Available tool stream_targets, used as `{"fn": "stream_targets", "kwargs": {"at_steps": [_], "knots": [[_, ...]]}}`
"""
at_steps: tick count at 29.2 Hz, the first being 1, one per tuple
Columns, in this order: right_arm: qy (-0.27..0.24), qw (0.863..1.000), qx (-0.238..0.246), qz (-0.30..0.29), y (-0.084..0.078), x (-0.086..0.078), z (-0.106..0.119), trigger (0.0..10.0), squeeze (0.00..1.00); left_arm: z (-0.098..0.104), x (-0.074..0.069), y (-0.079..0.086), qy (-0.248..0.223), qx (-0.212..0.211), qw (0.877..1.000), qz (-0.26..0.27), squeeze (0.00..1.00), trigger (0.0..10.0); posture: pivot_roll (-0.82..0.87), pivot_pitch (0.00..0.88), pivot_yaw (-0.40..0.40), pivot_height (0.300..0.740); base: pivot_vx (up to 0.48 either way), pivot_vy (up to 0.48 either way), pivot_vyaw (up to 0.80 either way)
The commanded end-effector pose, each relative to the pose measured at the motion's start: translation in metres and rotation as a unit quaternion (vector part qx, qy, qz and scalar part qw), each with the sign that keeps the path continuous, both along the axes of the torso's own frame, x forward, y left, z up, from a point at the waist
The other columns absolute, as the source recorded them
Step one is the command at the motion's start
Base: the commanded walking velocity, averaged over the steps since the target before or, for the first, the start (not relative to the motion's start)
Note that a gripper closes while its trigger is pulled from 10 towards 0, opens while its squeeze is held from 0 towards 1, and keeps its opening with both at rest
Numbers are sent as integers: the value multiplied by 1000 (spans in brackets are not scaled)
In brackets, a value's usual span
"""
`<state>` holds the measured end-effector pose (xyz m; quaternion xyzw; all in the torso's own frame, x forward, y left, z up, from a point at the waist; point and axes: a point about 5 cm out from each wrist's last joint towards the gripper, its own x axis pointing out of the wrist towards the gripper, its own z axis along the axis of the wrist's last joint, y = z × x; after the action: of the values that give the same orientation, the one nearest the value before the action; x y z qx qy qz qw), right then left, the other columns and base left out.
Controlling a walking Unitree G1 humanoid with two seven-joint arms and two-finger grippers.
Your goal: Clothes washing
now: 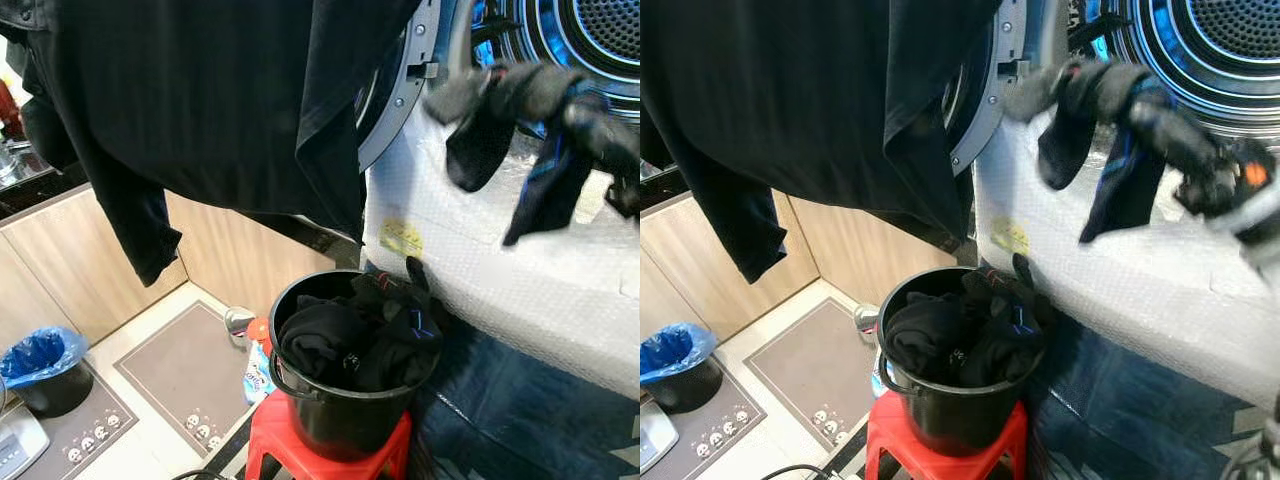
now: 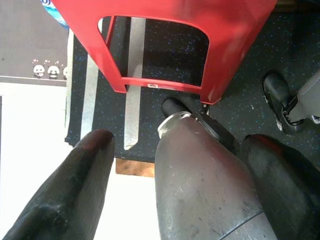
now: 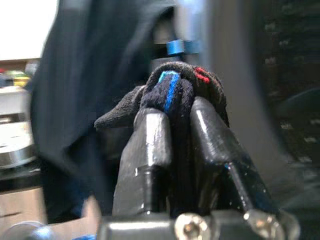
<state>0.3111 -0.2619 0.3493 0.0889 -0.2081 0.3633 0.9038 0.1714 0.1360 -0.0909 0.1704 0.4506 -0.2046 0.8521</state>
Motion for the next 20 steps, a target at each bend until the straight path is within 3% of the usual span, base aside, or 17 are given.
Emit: {"fn": "stream_targets", "kwargs": {"at_steps": [1, 3, 5, 6, 8, 9, 10, 11, 12, 13, 14, 15, 17, 18, 20], "knots": [[7, 999, -12, -36, -4, 6, 3, 10000, 0, -9, -20, 14, 38, 20, 999, 14, 0, 10000, -98, 119, 62, 740, 0, 0, 0], [40, 992, -13, -119, -14, 27, 9, 10000, 0, -9, -21, 15, 39, 20, 999, 20, 0, 10000, -92, 130, 62, 740, 0, 0, 0], [44, 990, -12, -135, -16, 30, 10, 10000, 0, -9, -22, 15, 39, 20, 999, 20, 0, 10000, -92, 130, 62, 740, 0, 0, 0], [61, 982, -1, -179, -21, 39, 12, 10000, 0, -10, -22, 15, 39, 20, 999, 21, 0, 10000, -89, 135, 62, 740, 0, 0, 0], [74, 977, 6, -198, -24, 43, 14, 10000, 0, -10, -22, 15, 39, 19, 999, 21, 0, 10000, -89, 135, 62, 740, 0, 0, 0], [96, 964, 34, -247, -30, 51, 19, 10000, 0, -10, -23, 15, 40, 18, 999, 21, 0, 10000, -89, 140, 62, 740, 0, 0, 0], [96, 964, 34, -247, -30, 51, 19, 10000, 0, -10, -23, 15, 40, 18, 999, 21, 0, 10000, -89, 140, 62, 740, 0, 0, 0], [119, 944, 62, -300, -39, 56, 23, 10000, 0, -10, -23, 15, 41, 17, 999, 21, 0, 10000, -95, 145, 64, 740, 0, 0, 0], [121, 935, 72, -327, -43, 57, 25, 10000, 0, -10, -23, 15, 41, 17, 999, 21, 0, 10000, -97, 146, 63, 740, 0, 0, 0], [122, 924, 77, -355, -48, 57, 28, 10000, 0, -10, -23, 14, 42, 16, 999, 21, 0, 10000, -97, 146, 63, 740, 0, 0, 0], [113, 897, 80, -419, -57, 56, 35, 10000, 0, -10, -23, 14, 42, 15, 999, 21, 0, 10000, -102, 148, 63, 740, 0, 0, 0], [109, 889, 77, -437, -59, 56, 38, 10000, 0, -10, -23, 14, 42, 14, 999, 21, 0, 10000, -102, 148, 63, 740, 0, 0, 0], [102, 859, 61, -499, -63, 55, 45, 10000, 0, -10, -23, 13, 43, 13, 999, 20, 0, 10000, -105, 152, 61, 740, 0, 0, 0], [98, 840, 76, -528, -66, 53, 54, 10000, 0, -10, -23, 12, 43, 11, 999, 20, 0, 10000, -105, 152, 61, 740, 0, 0, 0], [98, 837, 85, -532, -67, 53, 56, 10000, 0, -10, -24, 12, 43, 11, 999, 20, 0, 10000, -105, 152, 61, 740, 0, 0, 0]]}}
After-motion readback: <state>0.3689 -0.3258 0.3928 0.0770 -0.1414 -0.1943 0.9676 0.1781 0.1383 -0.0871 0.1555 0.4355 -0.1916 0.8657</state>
